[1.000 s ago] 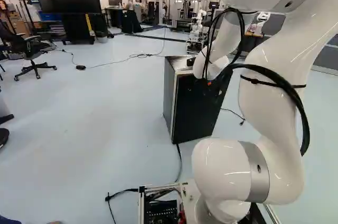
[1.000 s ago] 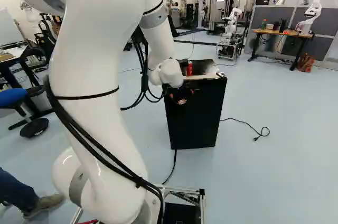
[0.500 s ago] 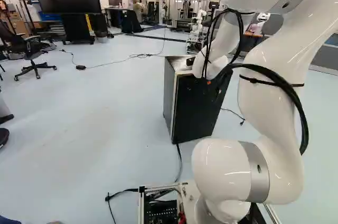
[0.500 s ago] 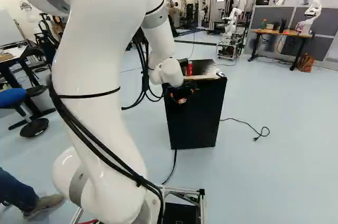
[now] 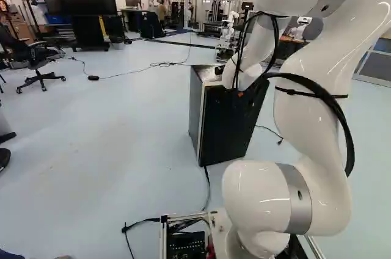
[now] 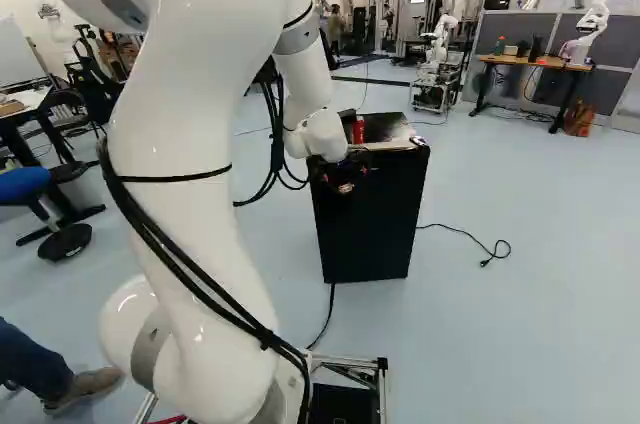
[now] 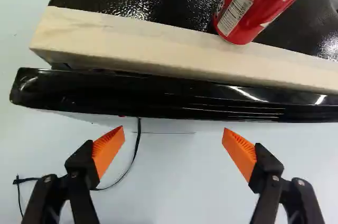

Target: Grab a drink from the fridge

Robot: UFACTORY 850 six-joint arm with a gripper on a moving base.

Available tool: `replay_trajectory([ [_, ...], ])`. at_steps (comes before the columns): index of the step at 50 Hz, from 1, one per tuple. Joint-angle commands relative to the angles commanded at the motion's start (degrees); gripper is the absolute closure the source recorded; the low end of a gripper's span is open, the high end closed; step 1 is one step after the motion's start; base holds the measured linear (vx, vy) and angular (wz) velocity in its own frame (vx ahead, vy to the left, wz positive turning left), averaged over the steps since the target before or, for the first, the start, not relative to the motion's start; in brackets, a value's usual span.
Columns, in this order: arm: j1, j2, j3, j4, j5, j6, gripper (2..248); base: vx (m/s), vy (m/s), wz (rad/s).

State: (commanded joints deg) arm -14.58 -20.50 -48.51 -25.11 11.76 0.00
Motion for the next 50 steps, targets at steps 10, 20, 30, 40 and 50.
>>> replay_trajectory([
  [10, 0.1, -0.6, -0.8, 0.0, 0.0, 0.0, 3, 0.0, 0.0, 0.0],
  [20, 0.2, -1.2, -1.6, 0.0, 0.0, 0.0, 3, 0.0, 0.0, 0.0],
  [30, 0.3, -1.6, -2.1, 0.0, 0.0, 0.0, 3, 0.0, 0.0, 0.0],
  [40, 0.3, -1.7, -2.2, 0.0, 0.0, 0.0, 3, 0.0, 0.0, 0.0],
  [50, 0.3, -1.4, -1.8, 0.0, 0.0, 0.0, 3, 0.0, 0.0, 0.0],
])
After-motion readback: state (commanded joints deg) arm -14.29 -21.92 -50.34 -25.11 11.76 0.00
